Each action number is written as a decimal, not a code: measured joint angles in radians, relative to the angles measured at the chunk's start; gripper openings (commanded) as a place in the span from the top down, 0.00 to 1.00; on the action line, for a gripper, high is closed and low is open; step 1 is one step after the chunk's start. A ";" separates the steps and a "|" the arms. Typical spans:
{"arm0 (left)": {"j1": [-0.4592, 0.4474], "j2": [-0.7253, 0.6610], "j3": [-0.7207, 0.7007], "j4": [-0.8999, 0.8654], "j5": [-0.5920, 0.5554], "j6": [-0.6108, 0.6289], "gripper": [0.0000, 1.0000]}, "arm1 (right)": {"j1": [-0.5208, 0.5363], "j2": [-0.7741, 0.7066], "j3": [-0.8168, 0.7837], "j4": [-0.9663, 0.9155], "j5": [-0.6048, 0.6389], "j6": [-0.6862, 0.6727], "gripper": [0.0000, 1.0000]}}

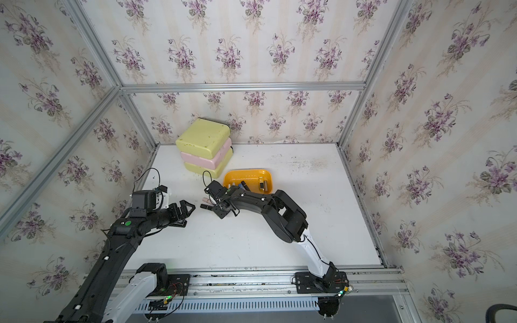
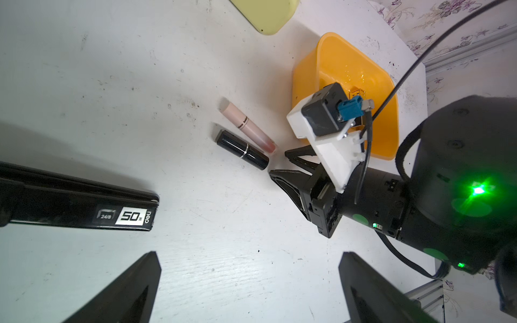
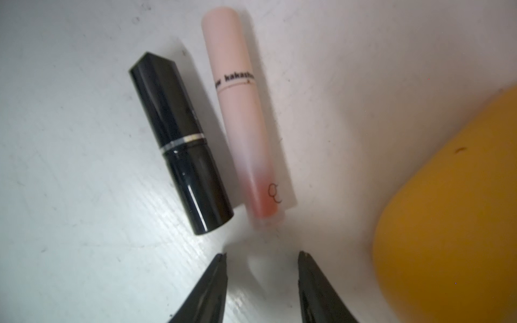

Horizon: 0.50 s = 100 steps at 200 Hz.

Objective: Put the lipstick into the storage box
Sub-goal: Pick up the lipstick at the center of the board.

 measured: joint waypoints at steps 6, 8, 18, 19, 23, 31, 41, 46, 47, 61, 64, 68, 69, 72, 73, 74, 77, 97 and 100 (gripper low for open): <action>0.003 0.001 0.000 0.000 0.000 0.001 0.00 | -0.002 0.003 0.004 0.005 -0.002 0.000 0.56; 0.004 0.002 0.000 0.000 0.001 0.002 0.00 | -0.002 0.005 0.006 0.007 -0.003 0.000 0.56; 0.008 0.003 -0.001 0.000 0.003 0.005 0.00 | -0.006 0.012 0.015 0.012 -0.008 -0.002 0.56; 0.008 0.003 -0.001 0.001 0.003 0.005 0.00 | -0.006 0.013 0.016 0.013 -0.008 -0.002 0.56; 0.011 0.003 -0.002 0.002 0.006 0.005 0.00 | -0.008 0.016 0.019 0.014 -0.008 -0.003 0.56; 0.013 0.004 -0.004 0.003 0.008 0.006 0.00 | -0.011 0.022 0.028 0.016 -0.009 -0.004 0.57; 0.018 0.005 -0.006 0.005 0.014 0.007 0.00 | -0.015 0.029 0.038 0.019 -0.011 -0.008 0.57; 0.019 0.006 -0.007 0.005 0.016 0.007 0.00 | -0.017 0.033 0.043 0.020 -0.013 -0.009 0.58; 0.019 0.006 -0.007 0.005 0.016 0.007 0.00 | -0.018 0.034 0.043 0.020 -0.013 -0.009 0.58; 0.024 0.009 -0.008 0.008 0.023 0.007 0.00 | -0.023 0.042 0.056 0.021 -0.016 -0.013 0.58; 0.025 0.010 -0.008 0.008 0.023 0.007 0.00 | -0.024 0.043 0.058 0.021 -0.016 -0.015 0.59; 0.025 0.011 -0.008 0.008 0.023 0.008 0.00 | -0.026 0.045 0.060 0.022 -0.016 -0.018 0.59; 0.025 0.011 -0.008 0.008 0.024 0.008 0.00 | -0.026 0.045 0.060 0.022 -0.016 -0.019 0.59; 0.026 0.011 -0.008 0.008 0.024 0.008 0.00 | -0.027 0.047 0.062 0.023 -0.016 -0.019 0.59; 0.027 0.012 -0.008 0.008 0.025 0.008 0.00 | -0.028 0.047 0.062 0.023 -0.016 -0.019 0.59; 0.027 0.012 -0.008 0.008 0.026 0.008 0.00 | -0.028 0.047 0.063 0.023 -0.016 -0.019 0.59; 0.028 0.012 -0.008 0.008 0.027 0.008 0.00 | -0.029 0.048 0.064 0.023 -0.017 -0.020 0.59; 0.033 0.016 -0.008 0.010 0.031 0.008 0.00 | -0.033 0.054 0.072 0.023 -0.023 -0.027 0.59; 0.034 0.017 -0.008 0.010 0.032 0.008 0.00 | -0.034 0.055 0.074 0.023 -0.024 -0.027 0.59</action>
